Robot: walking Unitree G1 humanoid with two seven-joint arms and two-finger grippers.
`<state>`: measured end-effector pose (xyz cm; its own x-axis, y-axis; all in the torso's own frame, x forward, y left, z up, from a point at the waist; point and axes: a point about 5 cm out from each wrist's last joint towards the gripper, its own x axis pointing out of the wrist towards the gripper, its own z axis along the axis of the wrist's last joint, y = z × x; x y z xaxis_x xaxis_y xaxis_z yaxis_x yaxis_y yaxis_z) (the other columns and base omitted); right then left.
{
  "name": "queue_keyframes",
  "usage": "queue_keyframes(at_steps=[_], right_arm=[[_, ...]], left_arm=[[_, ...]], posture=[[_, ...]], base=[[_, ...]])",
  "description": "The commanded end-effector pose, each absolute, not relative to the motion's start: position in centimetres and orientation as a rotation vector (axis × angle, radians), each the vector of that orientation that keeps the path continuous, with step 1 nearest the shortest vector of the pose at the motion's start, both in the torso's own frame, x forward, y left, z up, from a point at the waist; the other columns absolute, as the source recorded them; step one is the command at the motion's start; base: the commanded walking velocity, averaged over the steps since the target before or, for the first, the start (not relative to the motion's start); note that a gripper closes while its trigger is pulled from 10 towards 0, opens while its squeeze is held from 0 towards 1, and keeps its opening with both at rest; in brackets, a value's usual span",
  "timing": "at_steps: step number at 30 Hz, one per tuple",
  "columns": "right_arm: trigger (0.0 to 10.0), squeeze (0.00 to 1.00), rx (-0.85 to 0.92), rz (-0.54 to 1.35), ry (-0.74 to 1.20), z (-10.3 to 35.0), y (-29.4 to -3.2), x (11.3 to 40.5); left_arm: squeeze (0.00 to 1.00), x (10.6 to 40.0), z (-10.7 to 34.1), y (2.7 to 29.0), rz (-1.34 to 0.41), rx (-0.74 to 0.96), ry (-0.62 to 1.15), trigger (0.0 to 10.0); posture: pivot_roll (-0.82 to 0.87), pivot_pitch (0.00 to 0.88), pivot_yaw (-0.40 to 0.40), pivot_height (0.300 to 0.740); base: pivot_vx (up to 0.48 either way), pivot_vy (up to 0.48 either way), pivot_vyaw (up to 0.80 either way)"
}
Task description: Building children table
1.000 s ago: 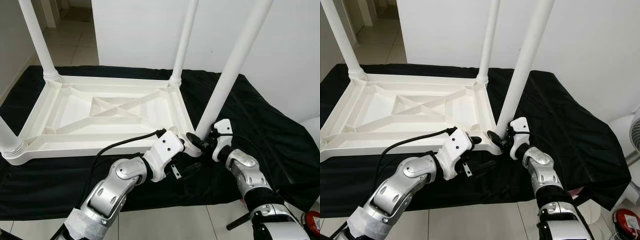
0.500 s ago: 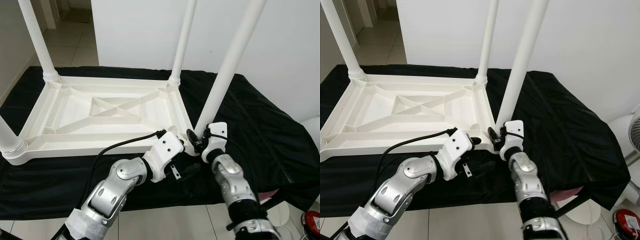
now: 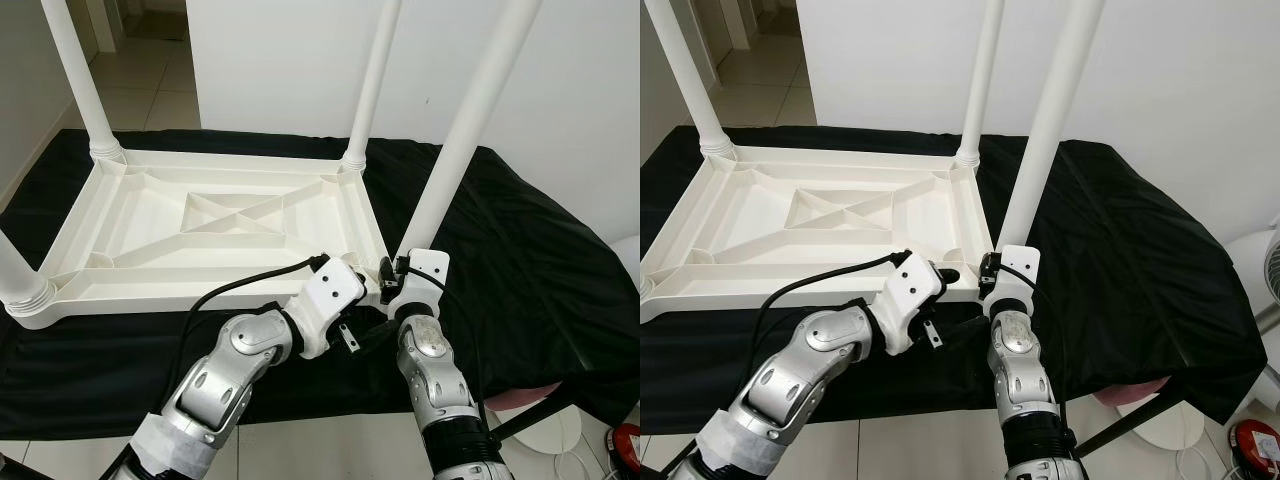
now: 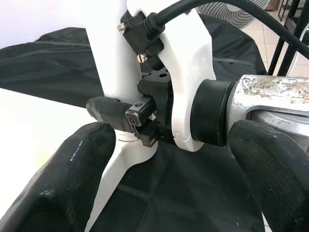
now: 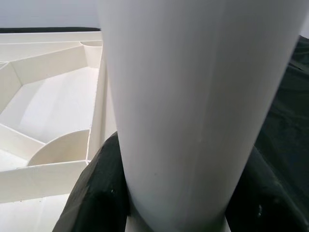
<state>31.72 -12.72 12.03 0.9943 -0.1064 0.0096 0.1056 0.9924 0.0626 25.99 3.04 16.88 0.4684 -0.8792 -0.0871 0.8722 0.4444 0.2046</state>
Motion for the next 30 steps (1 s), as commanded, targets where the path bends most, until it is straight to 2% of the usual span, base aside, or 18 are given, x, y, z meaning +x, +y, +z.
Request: queue_keyframes(at_steps=[1, 2, 3, 4, 5, 14, 17, 18, 19, 20, 24, 30], right_arm=[[10.0, 0.0, 0.031, -0.145, 0.006, 11.7, -13.4, 31.5], [10.0, 0.0, 0.031, -0.145, 0.006, 11.7, -13.4, 31.5], [10.0, 0.64, 0.029, -0.151, 0.002, 11.7, -13.6, 31.4], [10.0, 0.64, 0.029, -0.151, 0.002, 11.7, -13.6, 31.4], [10.0, 1.0, 0.034, -0.155, -0.014, 12.1, -13.9, 31.3], [10.0, 1.0, 0.054, -0.117, -0.061, 12.6, -14.8, 30.9], [10.0, 1.0, 0.033, -0.037, -0.058, 12.1, -14.8, 30.7], [10.0, 0.15, 0.039, 0.015, -0.056, 12.1, -14.6, 30.6], [10.0, 0.15, 0.044, 0.048, -0.054, 12.0, -14.5, 30.6], [10.0, 0.0, 0.044, 0.085, -0.052, 12.0, -14.7, 30.6], [10.0, 0.0, -0.002, 0.169, -0.059, 12.3, -15.4, 30.6], [10.0, 0.0, -0.044, 0.289, -0.056, 12.5, -18.1, 31.5]], left_arm=[[0.0, 26.3, 17.0, 3.0, -1.053, 0.244, -0.046, 10.0], [0.0, 26.3, 17.0, 3.0, -1.053, 0.244, -0.046, 10.0], [0.0, 26.4, 17.0, 3.1, -1.051, 0.245, -0.047, 10.0], [0.0, 26.4, 17.0, 3.1, -1.051, 0.245, -0.047, 10.0], [0.0, 26.4, 17.0, 3.1, -1.047, 0.245, -0.048, 10.0], [0.0, 26.4, 17.0, 3.1, -1.041, 0.243, -0.049, 10.0], [0.0, 26.3, 16.9, 3.2, -1.041, 0.237, -0.042, 10.0], [0.0, 26.3, 16.8, 3.2, -1.04, 0.239, -0.041, 10.0], [0.0, 26.3, 16.8, 3.3, -1.04, 0.24, -0.04, 10.0], [0.0, 26.3, 16.8, 3.3, -1.039, 0.241, -0.04, 10.0], [0.0, 26.3, 16.8, 3.3, -1.036, 0.24, -0.039, 10.0], [0.0, 26.4, 16.7, 3.5, -1.02, 0.238, -0.036, 10.0]], posture=[[-0.01, 0.0, -0.087, 0.74], [-0.01, 0.0, -0.087, 0.74], [-0.01, 0.0, -0.09, 0.74], [-0.01, 0.0, -0.09, 0.74], [0.0, 0.0, -0.093, 0.74], [-0.01, 0.0, -0.1, 0.74], [0.0, 0.0, -0.102, 0.74], [0.0, 0.0, -0.104, 0.74], [0.0, 0.0, -0.104, 0.74], [0.0, 0.0, -0.105, 0.74], [0.0, 0.0, -0.106, 0.74], [0.0, 0.0, -0.107, 0.74]], base=[[0.0, 0.0, 0.0], [0.0, 0.0, 0.0], [0.0, 0.0, 0.0], [0.0, 0.0, 0.0], [0.0, 0.0, 0.0], [0.0, 0.0, 0.0], [0.0, 0.0, 0.0], [0.0, 0.0, 0.0], [0.0, 0.0, 0.0], [0.0, 0.0, 0.0], [0.0, 0.0, 0.0], [0.0, 0.0, 0.0]])
